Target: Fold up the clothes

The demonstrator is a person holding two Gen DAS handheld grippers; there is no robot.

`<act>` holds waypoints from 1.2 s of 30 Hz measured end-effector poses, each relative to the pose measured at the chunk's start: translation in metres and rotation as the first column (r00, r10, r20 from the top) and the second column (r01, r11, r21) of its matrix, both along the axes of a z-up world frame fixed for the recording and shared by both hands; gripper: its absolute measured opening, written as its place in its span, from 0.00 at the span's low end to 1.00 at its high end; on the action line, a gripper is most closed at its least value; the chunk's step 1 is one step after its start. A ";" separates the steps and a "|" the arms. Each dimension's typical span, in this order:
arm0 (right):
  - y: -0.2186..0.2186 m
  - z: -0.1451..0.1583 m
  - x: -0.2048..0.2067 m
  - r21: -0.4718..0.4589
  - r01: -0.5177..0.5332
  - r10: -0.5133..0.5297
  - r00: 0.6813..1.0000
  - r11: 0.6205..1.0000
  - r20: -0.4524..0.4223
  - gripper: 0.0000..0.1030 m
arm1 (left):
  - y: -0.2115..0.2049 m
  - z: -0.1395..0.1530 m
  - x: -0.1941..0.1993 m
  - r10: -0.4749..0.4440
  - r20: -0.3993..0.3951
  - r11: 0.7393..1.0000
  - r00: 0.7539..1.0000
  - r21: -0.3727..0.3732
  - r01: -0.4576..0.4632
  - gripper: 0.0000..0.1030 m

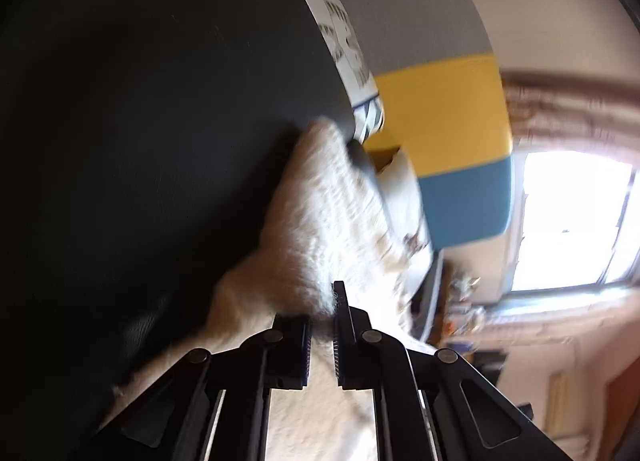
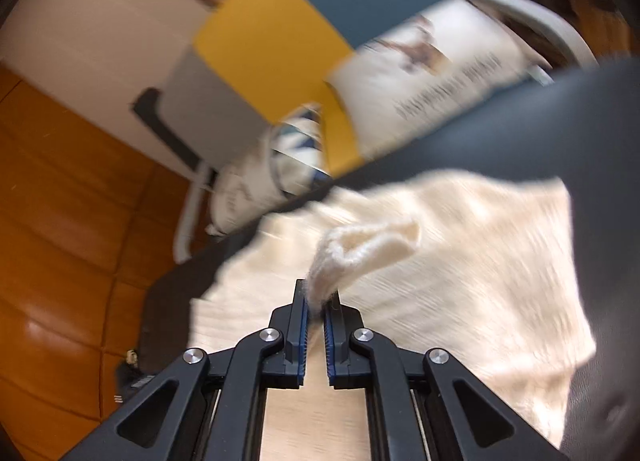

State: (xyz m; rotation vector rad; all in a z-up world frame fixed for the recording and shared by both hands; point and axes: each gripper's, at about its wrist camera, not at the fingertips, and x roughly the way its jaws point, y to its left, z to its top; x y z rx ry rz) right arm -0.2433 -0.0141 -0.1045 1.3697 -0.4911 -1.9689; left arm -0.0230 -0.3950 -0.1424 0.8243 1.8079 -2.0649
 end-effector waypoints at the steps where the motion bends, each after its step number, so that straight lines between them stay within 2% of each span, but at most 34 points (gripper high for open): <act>1: 0.006 -0.014 -0.001 0.012 0.013 -0.013 1.000 1.000 0.021 0.05 | 0.003 -0.001 -0.002 -0.017 0.013 1.000 1.000 -0.014 0.017 0.08; 3: 0.015 -0.031 -0.004 0.015 0.027 -0.028 0.998 1.000 0.050 0.05 | 0.006 -0.003 -0.007 -0.031 0.035 0.999 0.999 -0.023 0.032 0.08; 5: 0.019 -0.032 -0.004 0.003 0.018 -0.018 0.999 1.000 0.044 0.05 | 0.008 -0.004 -0.008 -0.032 0.047 0.999 0.998 -0.026 0.033 0.08; 7: 0.018 -0.017 -0.004 -0.019 -0.003 0.002 1.000 1.000 -0.006 0.05 | 0.010 0.004 -0.009 -0.023 0.048 0.998 0.999 -0.065 0.026 0.08; 10: 0.018 0.008 0.004 -0.030 -0.034 0.030 0.991 0.999 -0.130 0.05 | 0.017 0.017 0.003 -0.023 0.027 0.986 0.999 -0.163 0.027 0.08; 14: 0.022 -0.025 0.002 0.082 -0.021 0.026 0.998 0.996 -0.065 0.06 | 0.021 0.010 -0.011 -0.080 0.098 0.982 0.992 -0.162 0.095 0.08; 15: 0.025 -0.034 0.001 0.069 -0.010 0.013 0.999 0.998 -0.039 0.06 | 0.021 0.005 -0.013 -0.082 0.119 0.982 0.989 -0.158 0.101 0.08; 20: 0.041 -0.078 -0.002 0.009 0.047 -0.048 0.995 0.999 0.088 0.09 | 0.016 -0.014 -0.004 -0.093 0.101 0.993 0.991 -0.065 0.100 0.09; 24: 0.052 -0.082 0.000 -0.056 0.067 -0.060 0.991 0.996 0.116 0.10 | 0.006 -0.017 0.012 -0.079 0.037 0.996 0.996 0.042 0.077 0.09; 26: 0.056 -0.086 -0.001 -0.122 0.087 -0.068 0.986 0.989 0.152 0.17 | 0.000 -0.019 0.027 -0.052 0.008 0.994 0.999 0.099 0.051 0.10; 29: 0.058 -0.089 -0.004 -0.162 0.127 -0.097 0.978 0.979 0.184 0.16 | -0.003 -0.017 0.046 -0.006 -0.004 0.993 1.000 0.121 0.007 0.10; 33: 0.046 -0.069 0.001 -0.112 0.070 -0.058 0.992 0.991 0.109 0.11 | 0.000 -0.014 0.058 0.055 -0.023 0.987 0.998 0.156 -0.050 0.11; 36: 0.041 -0.052 0.000 -0.127 0.044 -0.035 0.996 0.991 0.079 0.11 | 0.003 -0.020 0.057 0.088 -0.027 0.976 0.996 0.202 -0.081 0.17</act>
